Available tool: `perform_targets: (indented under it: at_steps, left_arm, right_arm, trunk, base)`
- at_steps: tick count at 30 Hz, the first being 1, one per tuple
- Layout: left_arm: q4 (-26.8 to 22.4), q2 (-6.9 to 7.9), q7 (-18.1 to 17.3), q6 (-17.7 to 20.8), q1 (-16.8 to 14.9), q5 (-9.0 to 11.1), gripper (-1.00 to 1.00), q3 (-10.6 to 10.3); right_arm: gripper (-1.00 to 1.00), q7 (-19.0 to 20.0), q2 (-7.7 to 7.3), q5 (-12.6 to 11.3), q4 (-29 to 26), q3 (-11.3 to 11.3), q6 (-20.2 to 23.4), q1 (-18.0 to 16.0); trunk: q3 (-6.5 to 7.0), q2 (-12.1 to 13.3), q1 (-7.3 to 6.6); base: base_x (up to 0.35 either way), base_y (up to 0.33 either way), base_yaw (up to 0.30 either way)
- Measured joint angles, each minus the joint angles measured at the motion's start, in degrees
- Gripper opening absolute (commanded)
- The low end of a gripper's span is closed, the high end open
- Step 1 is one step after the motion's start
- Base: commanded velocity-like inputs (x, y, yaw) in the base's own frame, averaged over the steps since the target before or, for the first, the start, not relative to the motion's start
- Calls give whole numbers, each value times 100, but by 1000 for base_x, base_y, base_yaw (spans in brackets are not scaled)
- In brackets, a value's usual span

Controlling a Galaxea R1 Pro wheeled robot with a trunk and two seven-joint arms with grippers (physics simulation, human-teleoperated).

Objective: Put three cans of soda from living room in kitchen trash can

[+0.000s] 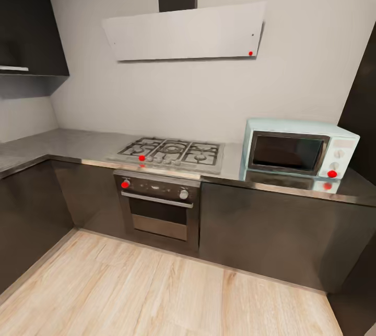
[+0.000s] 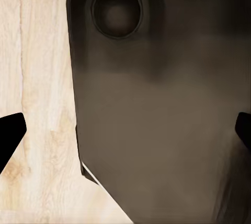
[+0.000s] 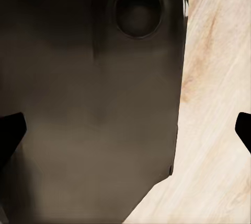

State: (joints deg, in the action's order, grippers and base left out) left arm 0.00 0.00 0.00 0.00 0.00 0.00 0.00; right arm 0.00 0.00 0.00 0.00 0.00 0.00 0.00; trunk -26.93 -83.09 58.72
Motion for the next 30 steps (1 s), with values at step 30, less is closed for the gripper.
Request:
perform_targets:
  at_steps: [30]
  left_arm:
    - [-171,145,-132,-170,-70,14,100,14]
  right_arm:
    - [100,138,-54,53,-123,21,-120,-33]
  trunk:
    - [0,1,0]
  base:
    - [0,0,0]
